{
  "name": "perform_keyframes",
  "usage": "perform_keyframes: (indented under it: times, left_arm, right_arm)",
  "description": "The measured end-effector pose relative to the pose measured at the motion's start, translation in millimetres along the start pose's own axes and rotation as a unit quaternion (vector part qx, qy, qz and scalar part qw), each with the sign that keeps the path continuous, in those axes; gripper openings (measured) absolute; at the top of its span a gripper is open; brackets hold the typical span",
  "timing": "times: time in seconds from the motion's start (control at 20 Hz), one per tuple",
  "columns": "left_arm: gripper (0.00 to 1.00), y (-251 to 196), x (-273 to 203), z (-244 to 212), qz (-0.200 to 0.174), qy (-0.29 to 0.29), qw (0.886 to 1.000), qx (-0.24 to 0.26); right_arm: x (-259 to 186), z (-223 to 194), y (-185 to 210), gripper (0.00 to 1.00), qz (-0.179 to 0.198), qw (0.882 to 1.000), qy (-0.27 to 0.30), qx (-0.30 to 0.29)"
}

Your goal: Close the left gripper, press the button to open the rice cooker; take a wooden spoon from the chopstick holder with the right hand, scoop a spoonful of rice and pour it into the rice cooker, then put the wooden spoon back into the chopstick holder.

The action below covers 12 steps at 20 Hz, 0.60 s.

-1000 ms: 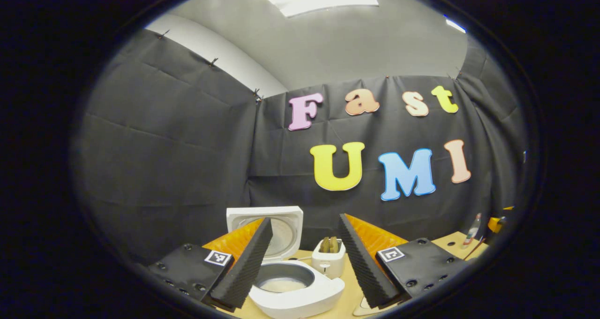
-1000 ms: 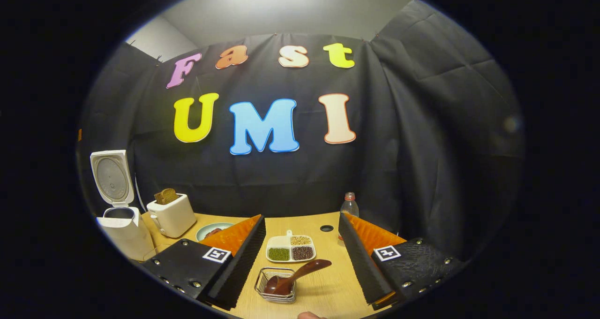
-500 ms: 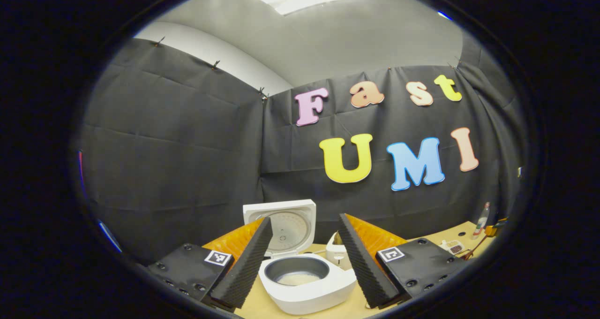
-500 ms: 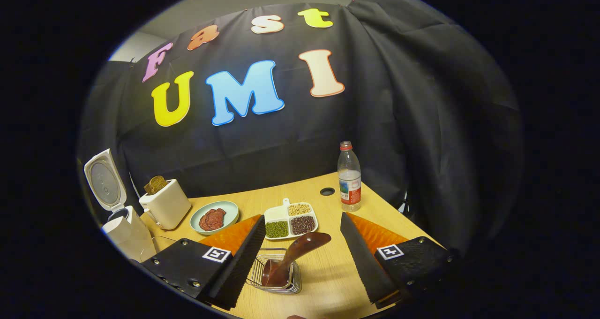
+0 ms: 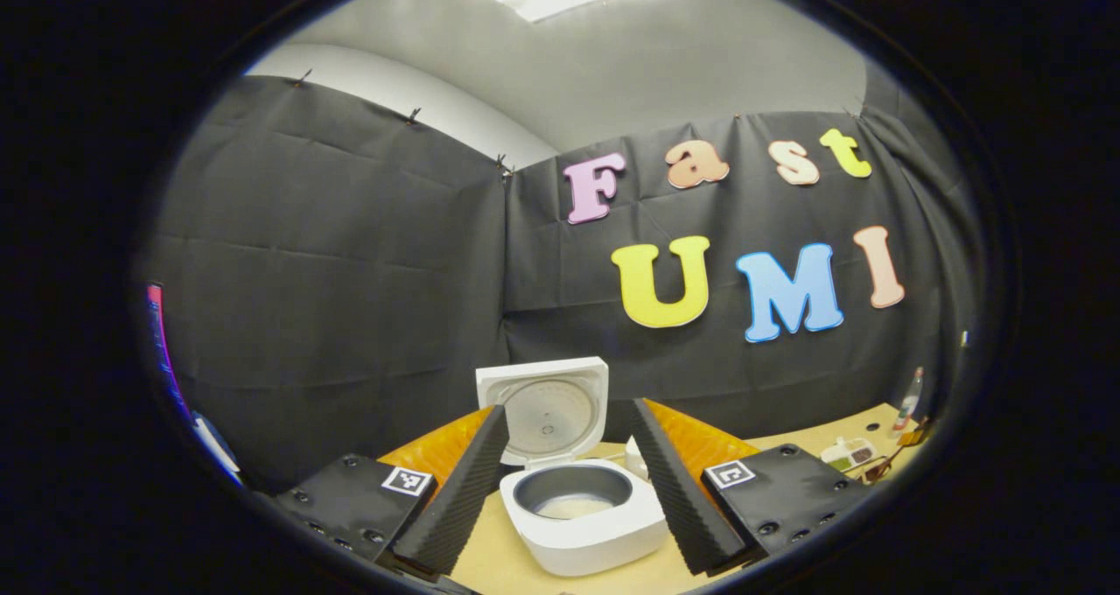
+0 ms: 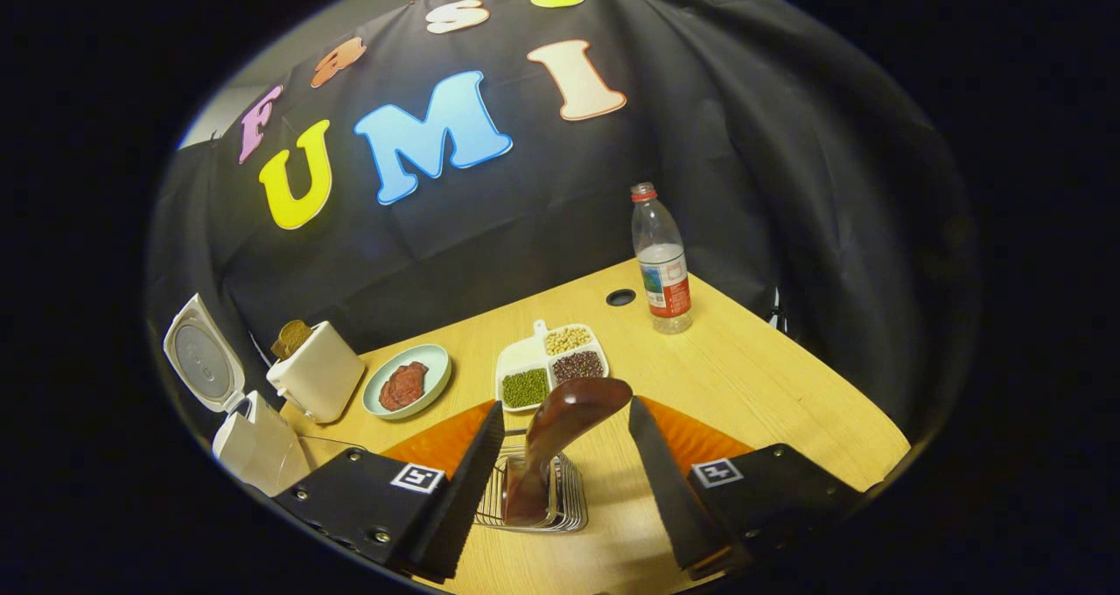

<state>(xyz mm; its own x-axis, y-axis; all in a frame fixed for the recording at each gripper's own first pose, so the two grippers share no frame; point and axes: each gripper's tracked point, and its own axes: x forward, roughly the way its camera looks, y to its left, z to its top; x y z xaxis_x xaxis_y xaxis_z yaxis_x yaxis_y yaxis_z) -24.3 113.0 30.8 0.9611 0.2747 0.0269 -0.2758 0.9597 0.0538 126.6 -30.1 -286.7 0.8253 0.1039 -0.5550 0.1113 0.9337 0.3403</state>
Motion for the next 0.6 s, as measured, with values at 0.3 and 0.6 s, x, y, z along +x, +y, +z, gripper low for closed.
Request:
perform_keyframes:
  times: [0.3, 0.6]
  left_arm:
    - [1.00, 4.1, -6.8, -4.5, 0.003, 0.006, 1.000, 0.002]
    - [0.96, 13.7, -6.4, -5.5, 0.008, 0.006, 1.000, -0.003]
  right_arm:
    - [6.0, -15.4, 12.1, 0.59, 0.012, 0.999, 0.030, 0.008]
    - [1.2, -3.6, 23.2, 0.13, 0.018, 1.000, 0.017, 0.009]
